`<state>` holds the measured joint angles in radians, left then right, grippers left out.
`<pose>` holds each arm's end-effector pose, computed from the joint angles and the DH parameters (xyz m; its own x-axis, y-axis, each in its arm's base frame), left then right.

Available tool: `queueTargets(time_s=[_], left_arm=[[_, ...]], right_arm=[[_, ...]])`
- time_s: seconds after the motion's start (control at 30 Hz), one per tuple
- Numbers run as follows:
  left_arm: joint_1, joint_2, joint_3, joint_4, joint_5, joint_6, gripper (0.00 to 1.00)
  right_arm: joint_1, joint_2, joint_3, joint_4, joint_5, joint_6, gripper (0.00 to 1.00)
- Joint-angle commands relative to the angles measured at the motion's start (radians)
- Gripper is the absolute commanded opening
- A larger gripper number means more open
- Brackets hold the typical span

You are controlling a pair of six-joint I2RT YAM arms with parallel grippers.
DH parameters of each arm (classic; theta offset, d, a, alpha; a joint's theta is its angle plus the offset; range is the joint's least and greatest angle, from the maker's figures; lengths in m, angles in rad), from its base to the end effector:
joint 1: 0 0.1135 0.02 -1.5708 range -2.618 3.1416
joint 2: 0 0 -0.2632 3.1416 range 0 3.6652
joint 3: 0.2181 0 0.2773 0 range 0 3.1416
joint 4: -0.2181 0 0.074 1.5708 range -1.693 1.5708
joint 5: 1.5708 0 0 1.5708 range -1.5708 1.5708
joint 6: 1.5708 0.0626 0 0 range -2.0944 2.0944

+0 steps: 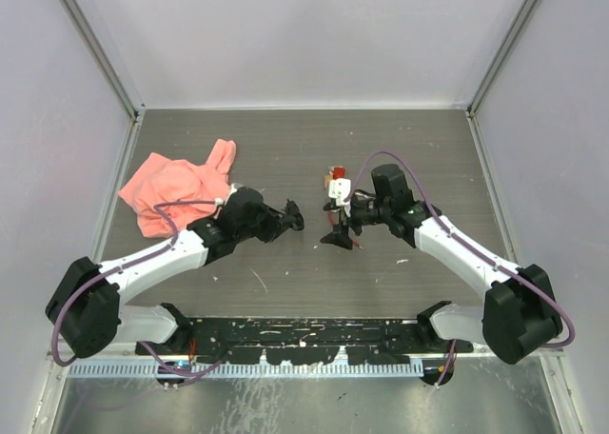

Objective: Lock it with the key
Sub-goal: Pick up the lock from the center of the board.

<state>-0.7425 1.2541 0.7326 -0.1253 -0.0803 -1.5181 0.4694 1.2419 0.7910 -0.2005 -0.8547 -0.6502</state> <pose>0.2329 -0.2069 0.1986 -0.6493 -0.7551 -0.0903 -0.4104 0.4479 -0.7944 0.2429 0.1762 0.2288 0.0732 -0.4084 -0.9099 -0.9895 0.0840 -0.1173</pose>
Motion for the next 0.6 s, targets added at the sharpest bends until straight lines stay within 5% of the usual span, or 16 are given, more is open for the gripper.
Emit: queueTargets(time_s=[0.0, 0.27, 0.57], left_arm=[[-0.004, 0.024, 0.081, 0.067, 0.043, -0.171, 0.0], [-0.003, 0.083, 0.075, 0.163, 0.102, -0.273, 0.0], [-0.003, 0.103, 0.04, 0.245, 0.112, -0.335, 0.0]], right_arm=[[0.019, 0.002, 0.056, 0.169, 0.047, -0.053, 0.84], [0.133, -0.019, 0.015, 0.232, 0.21, -0.106, 0.61], [0.15, -0.035, -0.021, 0.159, 0.188, -0.223, 0.52]])
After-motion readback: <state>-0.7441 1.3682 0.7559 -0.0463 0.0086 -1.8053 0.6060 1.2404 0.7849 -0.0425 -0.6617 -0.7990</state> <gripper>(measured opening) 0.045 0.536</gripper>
